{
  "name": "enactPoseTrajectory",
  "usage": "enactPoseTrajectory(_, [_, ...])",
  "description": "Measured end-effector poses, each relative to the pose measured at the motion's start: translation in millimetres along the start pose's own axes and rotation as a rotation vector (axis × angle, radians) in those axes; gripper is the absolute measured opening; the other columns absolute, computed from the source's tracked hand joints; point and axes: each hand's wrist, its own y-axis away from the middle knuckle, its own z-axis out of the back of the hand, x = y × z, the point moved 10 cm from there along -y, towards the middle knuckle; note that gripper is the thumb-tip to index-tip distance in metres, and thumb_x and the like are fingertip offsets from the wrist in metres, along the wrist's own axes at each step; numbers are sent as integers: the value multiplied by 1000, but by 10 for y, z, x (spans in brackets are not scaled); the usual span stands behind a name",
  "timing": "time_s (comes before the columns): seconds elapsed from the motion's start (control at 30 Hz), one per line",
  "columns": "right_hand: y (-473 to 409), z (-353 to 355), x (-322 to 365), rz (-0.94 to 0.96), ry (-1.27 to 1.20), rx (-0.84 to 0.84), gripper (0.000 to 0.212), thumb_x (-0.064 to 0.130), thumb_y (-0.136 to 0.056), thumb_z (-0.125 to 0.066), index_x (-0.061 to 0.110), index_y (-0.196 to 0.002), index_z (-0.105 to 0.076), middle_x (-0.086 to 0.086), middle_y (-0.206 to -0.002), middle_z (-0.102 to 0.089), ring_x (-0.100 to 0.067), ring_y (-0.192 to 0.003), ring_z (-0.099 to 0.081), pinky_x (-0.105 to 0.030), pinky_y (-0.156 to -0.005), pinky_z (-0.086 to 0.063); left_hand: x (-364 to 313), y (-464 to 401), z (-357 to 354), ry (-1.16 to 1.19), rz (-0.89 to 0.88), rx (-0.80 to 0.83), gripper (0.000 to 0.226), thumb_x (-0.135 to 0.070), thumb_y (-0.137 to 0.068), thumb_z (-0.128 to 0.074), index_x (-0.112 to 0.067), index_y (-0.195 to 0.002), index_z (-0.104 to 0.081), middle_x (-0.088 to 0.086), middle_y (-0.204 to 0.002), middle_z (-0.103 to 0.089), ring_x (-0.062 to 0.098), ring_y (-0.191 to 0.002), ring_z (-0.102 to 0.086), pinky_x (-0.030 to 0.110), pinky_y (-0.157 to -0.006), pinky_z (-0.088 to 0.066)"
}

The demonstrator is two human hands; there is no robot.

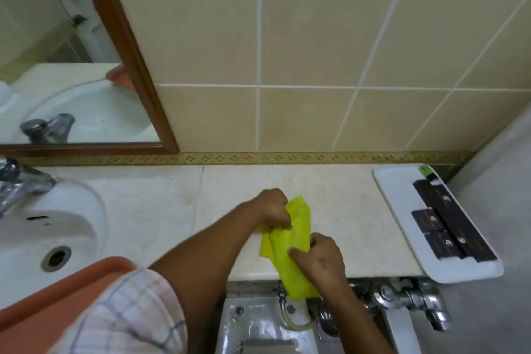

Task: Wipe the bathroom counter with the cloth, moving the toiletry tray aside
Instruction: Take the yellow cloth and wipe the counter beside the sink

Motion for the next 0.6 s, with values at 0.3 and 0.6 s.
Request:
enactPoseTrajectory(0.3, [168,-1315,1578,-39,-664,336,25,6,-78,-68,25,-84,-53,-3,-88,-67,-23,-83,-66,-40,-83,-57,1905,589,1203,129,291,-207,27,-16,-67,-79,-6,-91,-74,10,-87,-70,24,-80,-66,25,-60,-48])
enactPoseTrajectory(0.6, [-207,-1419,1744,67,-556,222,55,17,-81,-71,13,-130,-48,-6,-117,-60,-21,-105,-61,-21,-87,-48,2398,616,1268,-85,388,-517,39,-26,-72,-58,-16,-109,-65,11,-111,-68,31,-106,-65,36,-84,-53])
